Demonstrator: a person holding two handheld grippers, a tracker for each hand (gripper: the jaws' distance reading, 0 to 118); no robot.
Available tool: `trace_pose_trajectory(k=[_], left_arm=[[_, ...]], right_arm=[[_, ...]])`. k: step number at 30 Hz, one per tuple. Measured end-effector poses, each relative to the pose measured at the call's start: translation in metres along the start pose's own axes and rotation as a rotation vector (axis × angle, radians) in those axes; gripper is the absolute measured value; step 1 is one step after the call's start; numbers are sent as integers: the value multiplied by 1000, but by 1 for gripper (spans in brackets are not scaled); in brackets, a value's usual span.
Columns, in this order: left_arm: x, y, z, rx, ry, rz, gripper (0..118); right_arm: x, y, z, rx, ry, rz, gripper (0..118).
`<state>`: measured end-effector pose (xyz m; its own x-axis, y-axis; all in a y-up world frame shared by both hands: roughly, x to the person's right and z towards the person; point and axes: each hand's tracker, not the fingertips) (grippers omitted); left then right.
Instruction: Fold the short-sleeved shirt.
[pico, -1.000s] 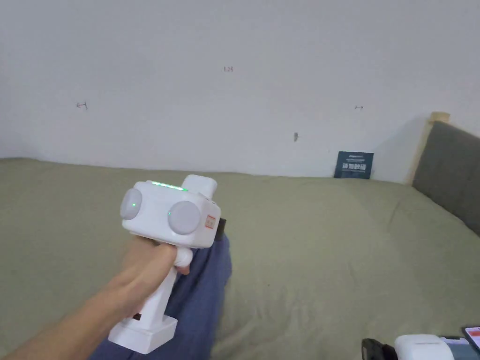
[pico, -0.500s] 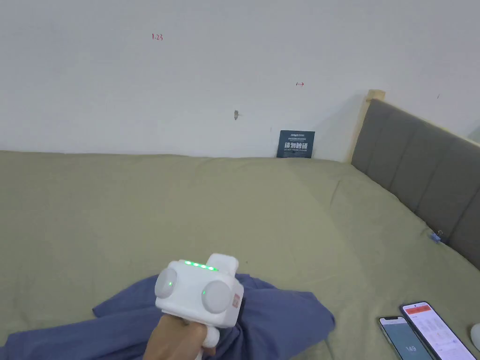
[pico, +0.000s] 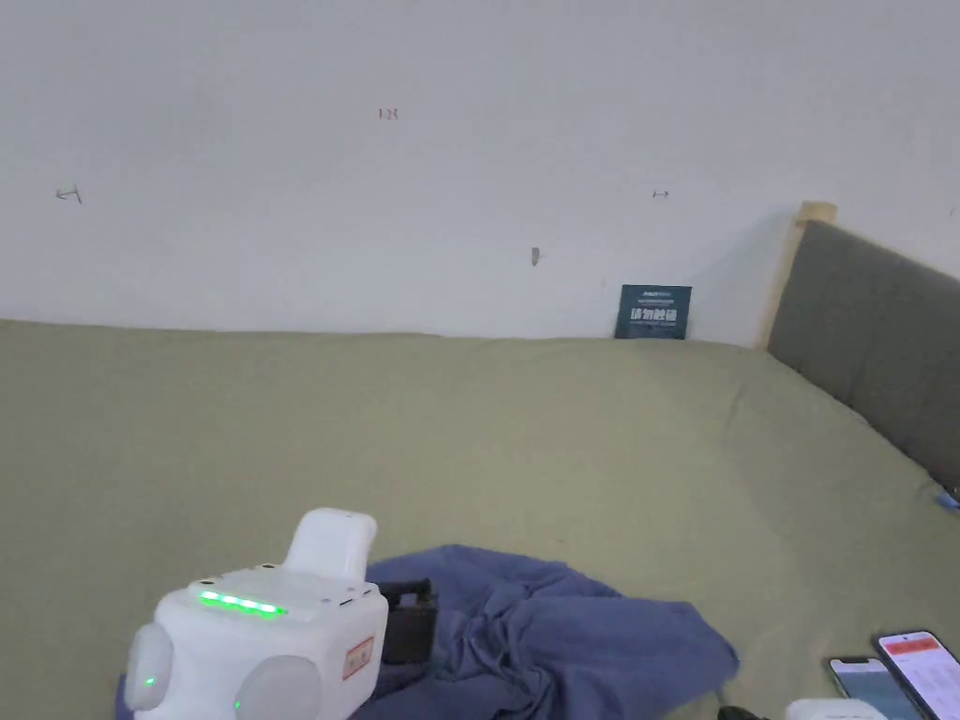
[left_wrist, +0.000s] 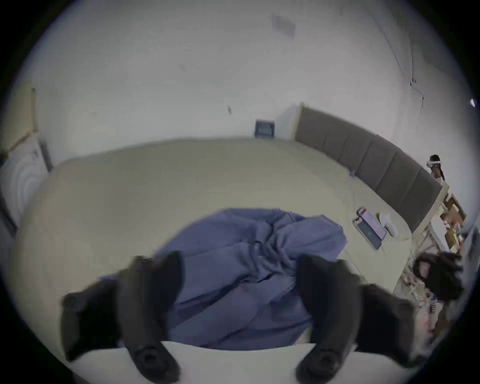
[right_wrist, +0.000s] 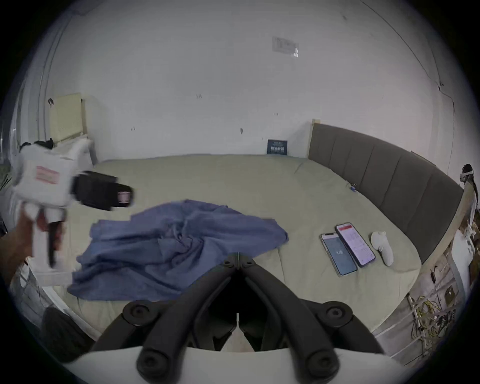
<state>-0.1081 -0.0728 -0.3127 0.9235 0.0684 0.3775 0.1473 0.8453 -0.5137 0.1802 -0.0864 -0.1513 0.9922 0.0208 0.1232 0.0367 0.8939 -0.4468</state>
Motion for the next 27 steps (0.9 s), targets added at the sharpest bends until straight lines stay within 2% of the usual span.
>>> trace_pose_trajectory(k=[1,2,3,8,11,14,20,27], left_arm=[[-12,-4,35,56,44,-2,53],[-22,-9,63,86,83,0,28],[-33,-17,91,122,113,17,11],[-80,-58,203,206,288,109,9],[-96,-75,235,230,385,141,9],[-103,-79,247,231,361,209,9],[-102,-73,220,187,350,171,9],[-134,-57,111,-12,269,175,9]], right_arm=[[-3,2,6,19,2,2,0],[-7,3,11,41,7,7,0],[-10,4,15,50,6,9,0],[-24,7,35,97,41,0,0],[-30,7,40,113,59,8,0],[-37,9,43,123,66,21,0],[-45,16,39,146,49,51,0],[-41,16,10,89,51,23,0]])
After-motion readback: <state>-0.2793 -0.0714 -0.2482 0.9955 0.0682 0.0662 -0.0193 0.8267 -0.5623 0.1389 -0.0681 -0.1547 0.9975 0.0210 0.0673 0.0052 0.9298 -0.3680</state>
